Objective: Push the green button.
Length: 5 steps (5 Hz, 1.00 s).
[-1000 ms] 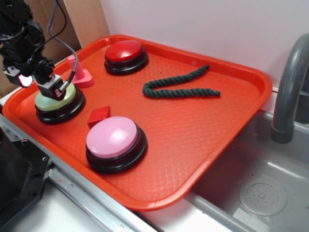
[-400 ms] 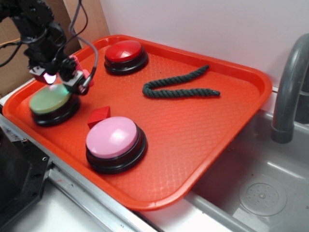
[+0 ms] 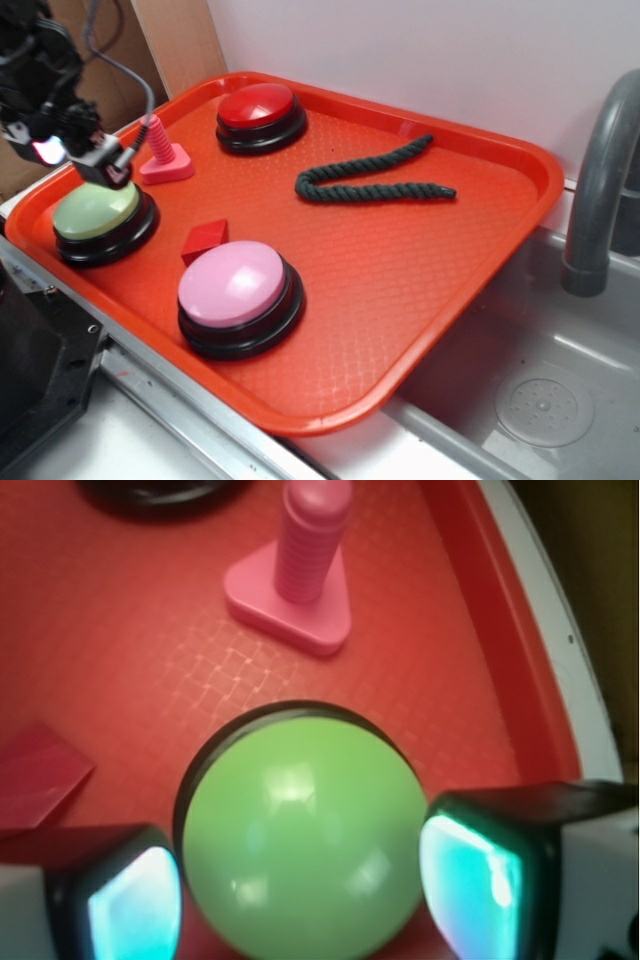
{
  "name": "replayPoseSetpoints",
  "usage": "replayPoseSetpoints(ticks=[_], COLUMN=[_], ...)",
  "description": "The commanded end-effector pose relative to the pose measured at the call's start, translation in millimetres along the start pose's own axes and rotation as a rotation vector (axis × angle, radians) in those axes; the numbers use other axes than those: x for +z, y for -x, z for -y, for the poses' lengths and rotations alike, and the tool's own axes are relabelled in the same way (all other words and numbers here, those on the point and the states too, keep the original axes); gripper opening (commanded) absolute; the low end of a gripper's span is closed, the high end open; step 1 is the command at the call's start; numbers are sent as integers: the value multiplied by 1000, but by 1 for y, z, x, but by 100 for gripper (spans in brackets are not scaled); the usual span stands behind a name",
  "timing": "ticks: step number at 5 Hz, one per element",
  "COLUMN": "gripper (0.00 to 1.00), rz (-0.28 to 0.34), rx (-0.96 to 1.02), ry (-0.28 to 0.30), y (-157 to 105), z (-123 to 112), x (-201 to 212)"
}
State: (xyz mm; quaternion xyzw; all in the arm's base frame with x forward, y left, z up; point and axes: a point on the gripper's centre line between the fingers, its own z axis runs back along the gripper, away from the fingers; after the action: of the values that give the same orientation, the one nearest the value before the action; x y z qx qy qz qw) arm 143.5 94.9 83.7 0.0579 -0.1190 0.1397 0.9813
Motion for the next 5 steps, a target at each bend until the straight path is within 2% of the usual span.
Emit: replayPoseSetpoints(ticks=[1, 2, 3, 4, 5], gripper=[100, 100, 100, 100, 100], rz=[89, 87, 44, -10, -15], rx=[86, 82, 103, 120, 125], ry=[24, 23, 55, 34, 46], y=[-1, -7, -13, -17, -20], z=[-17, -15, -14, -11, -13], x=[21, 25, 26, 30, 35])
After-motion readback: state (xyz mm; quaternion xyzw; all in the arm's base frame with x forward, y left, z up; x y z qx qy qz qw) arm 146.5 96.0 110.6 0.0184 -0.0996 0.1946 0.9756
